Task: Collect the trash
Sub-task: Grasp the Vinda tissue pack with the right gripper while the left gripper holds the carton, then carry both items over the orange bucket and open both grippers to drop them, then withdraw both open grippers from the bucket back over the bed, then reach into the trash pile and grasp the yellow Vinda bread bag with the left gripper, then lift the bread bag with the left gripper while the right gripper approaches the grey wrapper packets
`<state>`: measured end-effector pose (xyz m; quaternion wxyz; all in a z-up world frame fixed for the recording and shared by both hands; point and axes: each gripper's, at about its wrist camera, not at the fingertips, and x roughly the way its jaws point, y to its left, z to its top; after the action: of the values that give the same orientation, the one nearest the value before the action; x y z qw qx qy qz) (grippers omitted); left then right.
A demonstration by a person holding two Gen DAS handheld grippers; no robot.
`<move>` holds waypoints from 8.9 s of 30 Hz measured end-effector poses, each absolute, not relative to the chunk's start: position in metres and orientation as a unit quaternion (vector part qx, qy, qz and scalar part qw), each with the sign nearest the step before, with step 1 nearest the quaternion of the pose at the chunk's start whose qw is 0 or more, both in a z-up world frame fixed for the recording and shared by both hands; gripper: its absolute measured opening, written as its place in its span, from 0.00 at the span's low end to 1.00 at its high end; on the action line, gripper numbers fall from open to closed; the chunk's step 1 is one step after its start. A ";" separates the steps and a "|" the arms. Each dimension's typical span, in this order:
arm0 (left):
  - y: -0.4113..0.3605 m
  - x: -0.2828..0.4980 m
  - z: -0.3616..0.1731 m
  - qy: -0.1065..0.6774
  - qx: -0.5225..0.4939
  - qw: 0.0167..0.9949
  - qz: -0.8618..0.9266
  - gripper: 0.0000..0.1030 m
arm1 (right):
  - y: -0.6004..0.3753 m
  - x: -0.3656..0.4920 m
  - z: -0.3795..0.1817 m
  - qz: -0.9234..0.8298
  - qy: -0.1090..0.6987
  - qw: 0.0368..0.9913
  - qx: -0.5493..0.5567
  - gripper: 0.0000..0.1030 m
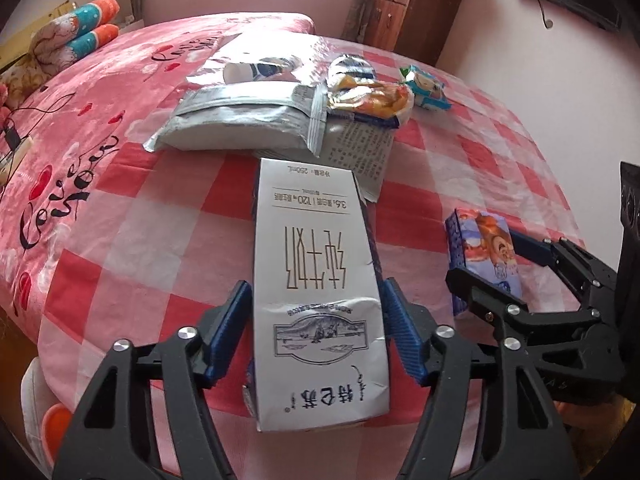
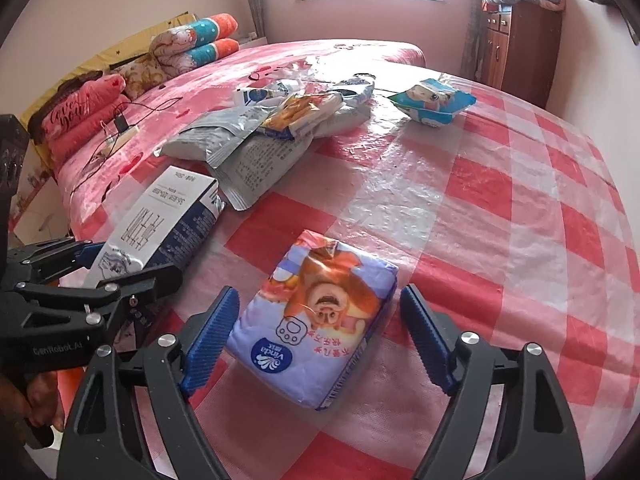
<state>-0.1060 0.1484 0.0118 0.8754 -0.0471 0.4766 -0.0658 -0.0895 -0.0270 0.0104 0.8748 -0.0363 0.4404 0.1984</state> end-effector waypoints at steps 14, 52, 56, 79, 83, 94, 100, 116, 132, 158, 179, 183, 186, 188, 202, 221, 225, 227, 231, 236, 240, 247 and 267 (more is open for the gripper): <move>0.158 -0.122 0.013 0.464 -0.082 0.879 -0.072 0.64 | -0.046 -0.097 0.015 0.178 0.443 0.877 -0.054 0.72; 0.171 -0.154 0.031 0.415 -0.111 0.897 -0.102 0.64 | -0.036 -0.108 0.050 0.223 0.410 0.884 -0.027 0.53; 0.176 -0.161 0.036 0.408 -0.111 0.901 -0.099 0.64 | -0.030 -0.113 0.058 0.236 0.405 0.883 -0.022 0.52; 0.240 -0.227 0.045 0.402 -0.111 0.908 -0.037 0.64 | 0.044 -0.155 0.078 0.383 0.424 0.820 0.033 0.53; 0.264 -0.247 0.040 0.410 -0.113 0.905 -0.007 0.64 | 0.070 -0.166 0.077 0.419 0.433 0.798 0.032 0.53; 0.333 -0.305 0.000 0.447 -0.136 0.879 0.091 0.64 | 0.155 -0.210 0.061 0.507 0.449 0.736 -0.021 0.53; 0.355 -0.319 -0.033 0.481 -0.135 0.853 0.151 0.69 | 0.190 -0.231 0.036 0.516 0.460 0.718 -0.076 0.71; 0.355 -0.308 -0.033 0.470 -0.115 0.857 0.178 0.82 | 0.123 -0.205 0.044 0.466 0.394 0.792 -0.026 0.90; 0.324 -0.287 -0.011 0.439 -0.118 0.880 0.138 0.83 | 0.069 -0.171 0.039 0.418 0.391 0.819 0.044 0.92; 0.249 -0.232 0.019 0.461 -0.094 0.878 0.081 0.83 | -0.025 -0.120 0.028 0.356 0.387 0.842 0.119 0.93; 0.181 -0.066 0.100 0.395 -0.060 0.917 0.026 0.83 | -0.093 -0.067 0.005 0.355 0.430 0.792 0.248 0.94; 0.178 -0.010 0.102 0.402 -0.081 0.912 0.025 0.82 | -0.097 -0.066 0.008 0.354 0.427 0.797 0.237 0.94; 0.180 0.033 0.098 0.409 -0.099 0.906 0.040 0.82 | -0.099 -0.065 0.011 0.352 0.424 0.802 0.229 0.94; 0.184 0.060 0.091 0.416 -0.105 0.901 0.057 0.81 | -0.101 -0.064 0.010 0.351 0.425 0.803 0.225 0.94; 0.226 0.159 0.023 0.498 -0.168 0.837 0.153 0.47 | -0.096 -0.060 0.008 0.374 0.430 0.792 0.218 0.94; 0.127 0.088 0.018 0.516 -0.087 0.852 0.030 0.42 | -0.155 -0.052 0.013 0.301 0.388 0.820 0.293 0.94; 0.097 0.058 0.017 0.518 -0.077 0.852 -0.006 0.42 | -0.169 -0.051 0.015 0.283 0.375 0.828 0.305 0.94; 0.084 0.045 0.018 0.519 -0.071 0.851 -0.021 0.42 | -0.171 -0.052 0.015 0.283 0.377 0.828 0.305 0.94; 0.067 0.024 0.021 0.517 -0.056 0.853 -0.044 0.42 | -0.163 -0.051 0.014 0.288 0.381 0.831 0.287 0.94; 0.066 -0.004 0.044 0.486 -0.043 0.871 -0.059 0.54 | -0.159 -0.050 0.011 0.295 0.391 0.826 0.278 0.94; 0.067 -0.037 0.061 0.458 0.003 0.886 -0.073 0.66 | -0.159 -0.053 0.009 0.301 0.396 0.822 0.276 0.94; 0.068 -0.053 0.048 0.478 0.040 0.875 -0.072 0.66 | -0.162 -0.053 0.008 0.306 0.396 0.817 0.284 0.94; 0.059 -0.067 0.034 0.489 0.053 0.866 -0.093 0.66 | -0.155 -0.048 0.007 0.320 0.405 0.811 0.277 0.94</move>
<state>-0.0674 0.0587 0.0342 0.8655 0.0528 0.4894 -0.0928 -0.0484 -0.1551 0.0071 0.8107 0.2765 0.4046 0.3203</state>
